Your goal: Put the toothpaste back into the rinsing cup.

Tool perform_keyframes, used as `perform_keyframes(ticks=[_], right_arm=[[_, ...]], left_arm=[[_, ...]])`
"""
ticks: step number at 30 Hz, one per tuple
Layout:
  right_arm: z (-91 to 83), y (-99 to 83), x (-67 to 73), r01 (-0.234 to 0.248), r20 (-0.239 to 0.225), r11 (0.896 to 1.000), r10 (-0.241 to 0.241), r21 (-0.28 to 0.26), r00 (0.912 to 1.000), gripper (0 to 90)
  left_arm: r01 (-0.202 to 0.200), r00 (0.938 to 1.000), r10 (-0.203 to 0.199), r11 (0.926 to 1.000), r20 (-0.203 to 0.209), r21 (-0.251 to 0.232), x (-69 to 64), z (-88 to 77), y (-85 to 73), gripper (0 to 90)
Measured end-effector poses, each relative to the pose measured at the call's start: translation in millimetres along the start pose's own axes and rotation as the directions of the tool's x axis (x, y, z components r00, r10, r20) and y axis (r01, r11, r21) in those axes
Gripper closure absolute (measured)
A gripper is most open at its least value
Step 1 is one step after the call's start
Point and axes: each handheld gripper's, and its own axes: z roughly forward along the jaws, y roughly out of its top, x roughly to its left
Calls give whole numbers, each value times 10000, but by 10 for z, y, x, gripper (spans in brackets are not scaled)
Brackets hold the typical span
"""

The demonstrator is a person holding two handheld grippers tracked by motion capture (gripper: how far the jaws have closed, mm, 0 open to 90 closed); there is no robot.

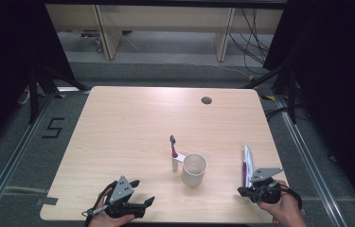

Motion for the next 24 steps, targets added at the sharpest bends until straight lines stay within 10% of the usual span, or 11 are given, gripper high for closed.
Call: perform_keyframes(ticks=[15,20,24], right_arm=[[-303,20,-194,-709,1159,9955,778,-623,9902,788],[-323,67,-315,-1669,1597,9838,1754,-652,9714,639],[-284,106,-401,-3005,1704,9530,3027,-389,9377,482]], left_arm=[[68,10000,-68,10000,-7,-37,-2,3,0,219],[50,10000,-50,10000,-28,-30,0,0,3,219],[94,9999,-95,9999,-48,-73,7,0,4,219]])
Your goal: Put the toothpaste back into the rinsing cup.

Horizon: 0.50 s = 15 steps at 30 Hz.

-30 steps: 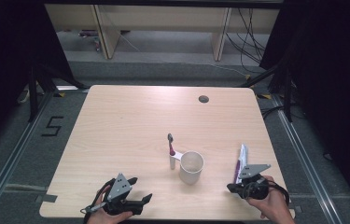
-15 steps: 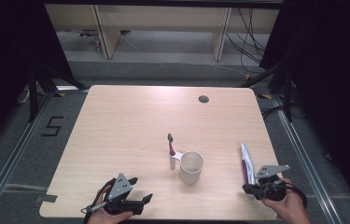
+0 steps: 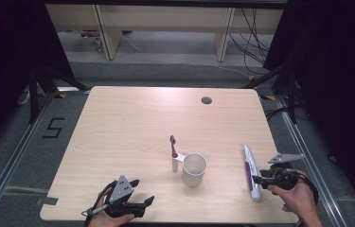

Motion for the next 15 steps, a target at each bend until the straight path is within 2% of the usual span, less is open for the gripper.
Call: perform_keyframes(ticks=[1,2,3,4,5,7,11,13,14,15], right_arm=[[31,9,-35,-5,48,10000,6,-62,10000,455],[53,25,-36,-399,5,9992,399,11,9992,440],[67,40,-80,-128,43,9998,128,122,9999,434],[72,53,-96,-79,49,9994,78,328,10000,428],[89,61,-85,-294,73,9986,291,439,9996,417],[135,84,-129,-8,40,9978,6,657,10000,393],[185,120,-146,12,4,9955,-13,952,10000,393],[250,170,-134,-217,-76,9900,229,1393,9997,405],[281,185,-142,-96,-202,9912,124,1320,9997,412],[298,209,-158,200,-148,9887,-180,1483,9997,414]], left_arm=[[-10,10000,10,10000,6,3,-1,-1,-2,219],[-66,10000,66,10000,19,46,1,-5,-1,220],[-23,10000,23,10000,25,-5,-3,-2,1,219],[-60,10000,60,10000,8,26,1,-4,3,219],[-58,10000,58,10000,5,19,1,-6,4,219],[-67,10000,67,10000,25,37,0,-6,0,219],[-71,10000,70,10000,17,36,0,-2,4,219],[-86,10000,86,10000,44,48,-1,-2,1,219],[-38,10000,38,10000,29,3,-3,3,3,219],[-36,10000,36,10000,22,14,-1,4,4,219]])
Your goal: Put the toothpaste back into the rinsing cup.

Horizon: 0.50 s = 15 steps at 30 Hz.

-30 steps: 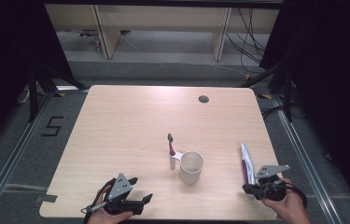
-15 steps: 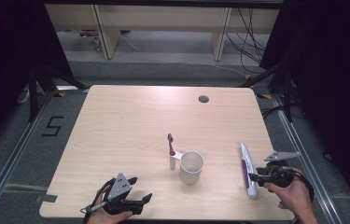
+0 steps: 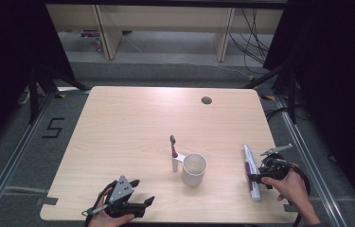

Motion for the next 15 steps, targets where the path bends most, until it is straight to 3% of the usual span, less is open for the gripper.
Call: perform_keyframes(ticks=[2,3,6,7,10,11,12,13,14,15], right_arm=[[35,46,9,171,-63,9995,-170,266,9998,423],[41,66,45,-222,-56,9983,226,541,9997,429],[87,121,16,97,17,9980,-98,622,10000,437],[110,135,46,-370,181,9957,356,855,9992,436],[143,178,4,67,197,9959,-85,902,9998,447],[150,186,37,-296,258,9940,270,1054,9993,449],[157,203,1,139,226,9941,-164,1075,9996,457],[160,210,37,-329,236,9916,302,1249,9993,469],[167,226,-2,272,164,9932,-292,1134,9994,486],[165,230,27,-105,59,9913,98,1314,9999,509]], left_arm=[[17,10000,-17,10000,-11,-4,-2,0,-2,219],[-17,10000,17,10000,30,28,-3,-4,-5,219],[-20,10000,20,10000,8,18,-3,-4,0,219],[-71,10000,71,10000,36,45,-3,-7,-1,219],[-57,10000,57,10000,28,32,-3,-3,-1,219],[-57,10000,57,10000,28,32,-3,-3,-1,219],[-64,10000,64,10000,31,46,-5,-4,-1,219],[-75,10000,75,10000,47,60,-6,-6,-4,219],[-91,10000,91,9999,35,80,-5,-5,-3,219],[-108,9999,108,9999,19,75,-3,-3,0,219]])
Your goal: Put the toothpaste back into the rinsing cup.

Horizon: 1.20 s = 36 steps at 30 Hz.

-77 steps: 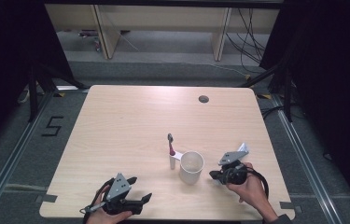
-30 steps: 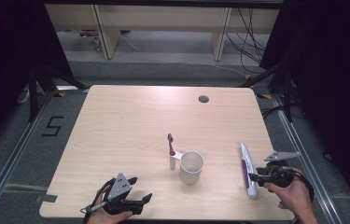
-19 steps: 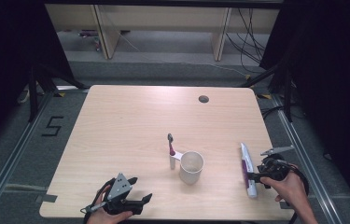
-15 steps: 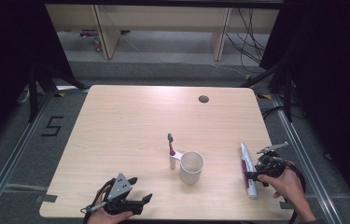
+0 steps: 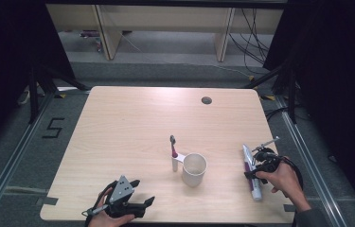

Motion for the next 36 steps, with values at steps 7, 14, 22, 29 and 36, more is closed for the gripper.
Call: perform_keyframes(ticks=[7,14,22,29,36], right_arm=[[14,62,-13,1396,-50,9889,-1395,514,9902,622],[5,145,53,1765,43,9742,-1789,1408,9839,635],[25,212,87,2193,-18,9567,-2231,1912,9748,674],[73,265,166,2474,-80,9360,-2535,2503,9673,751],[95,298,183,2887,214,9157,-3066,2794,9516,756]], left_arm=[[24,10000,-24,10000,31,-10,-3,7,1,219],[3,10000,-2,10000,55,-37,-12,5,0,220],[-115,9999,115,9999,-25,117,-2,6,0,221],[-68,9999,68,10000,75,57,-9,13,-3,222],[-30,9999,30,10000,107,38,-17,13,-6,223]])
